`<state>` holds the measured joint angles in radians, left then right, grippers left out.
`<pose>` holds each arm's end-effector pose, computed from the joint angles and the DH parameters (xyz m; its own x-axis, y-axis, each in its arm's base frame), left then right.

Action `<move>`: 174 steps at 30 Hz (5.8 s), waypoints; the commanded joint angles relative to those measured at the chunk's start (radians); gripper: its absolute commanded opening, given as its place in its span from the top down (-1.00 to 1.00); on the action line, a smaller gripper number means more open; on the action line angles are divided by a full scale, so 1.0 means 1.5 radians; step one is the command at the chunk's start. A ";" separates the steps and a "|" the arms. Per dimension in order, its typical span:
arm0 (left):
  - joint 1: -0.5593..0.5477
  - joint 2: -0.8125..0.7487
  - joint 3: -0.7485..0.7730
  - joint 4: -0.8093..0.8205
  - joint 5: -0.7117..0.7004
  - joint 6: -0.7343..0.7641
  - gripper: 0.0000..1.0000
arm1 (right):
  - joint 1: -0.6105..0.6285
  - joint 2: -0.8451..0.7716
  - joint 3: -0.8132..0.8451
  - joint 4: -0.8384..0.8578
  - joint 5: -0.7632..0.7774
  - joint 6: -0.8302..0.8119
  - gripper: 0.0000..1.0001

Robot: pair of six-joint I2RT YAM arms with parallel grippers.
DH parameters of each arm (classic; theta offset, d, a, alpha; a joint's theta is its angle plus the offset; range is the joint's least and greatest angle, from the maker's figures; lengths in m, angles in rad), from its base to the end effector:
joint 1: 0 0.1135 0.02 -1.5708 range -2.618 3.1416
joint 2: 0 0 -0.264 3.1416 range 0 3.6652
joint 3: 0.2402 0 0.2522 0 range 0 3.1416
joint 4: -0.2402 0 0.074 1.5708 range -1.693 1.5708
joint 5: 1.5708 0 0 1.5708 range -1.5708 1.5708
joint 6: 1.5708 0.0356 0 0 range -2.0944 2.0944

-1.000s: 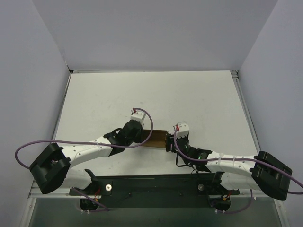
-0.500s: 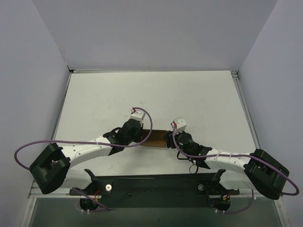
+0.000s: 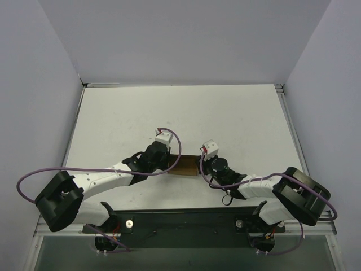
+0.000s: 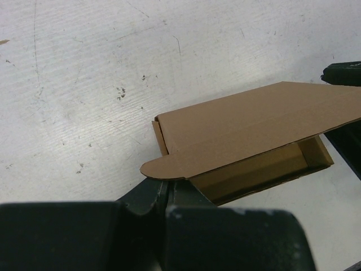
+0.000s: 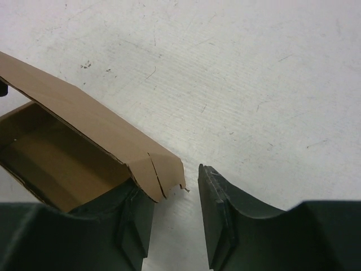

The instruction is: Fold the paper box

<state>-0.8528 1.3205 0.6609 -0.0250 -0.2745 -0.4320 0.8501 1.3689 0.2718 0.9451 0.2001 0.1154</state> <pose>0.1841 -0.1961 0.1981 -0.6235 0.1012 -0.7753 0.3587 0.9181 -0.1687 0.1636 0.1755 0.1650 -0.1691 -0.0215 -0.9854 -0.5911 0.8022 0.0839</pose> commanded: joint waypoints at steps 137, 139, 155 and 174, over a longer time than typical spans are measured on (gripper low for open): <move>0.028 -0.147 -0.281 0.565 0.168 0.112 -0.26 | 0.037 -0.223 0.065 -0.344 0.029 0.103 1.00; 0.029 -0.127 -0.280 0.588 0.168 0.118 -0.21 | 0.035 -0.220 0.065 -0.342 0.022 0.107 1.00; 0.025 -0.031 -0.241 0.614 0.171 0.151 0.27 | 0.029 -0.209 0.071 -0.346 0.008 0.104 1.00; -0.146 0.219 -0.239 0.849 -0.133 0.232 1.00 | 0.061 -0.077 0.081 -0.221 0.172 0.164 1.00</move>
<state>-0.9741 1.5345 0.3019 1.0046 -0.3164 -0.1432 0.9058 1.1961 0.3721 0.4610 0.3588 0.3210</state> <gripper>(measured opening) 0.022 0.046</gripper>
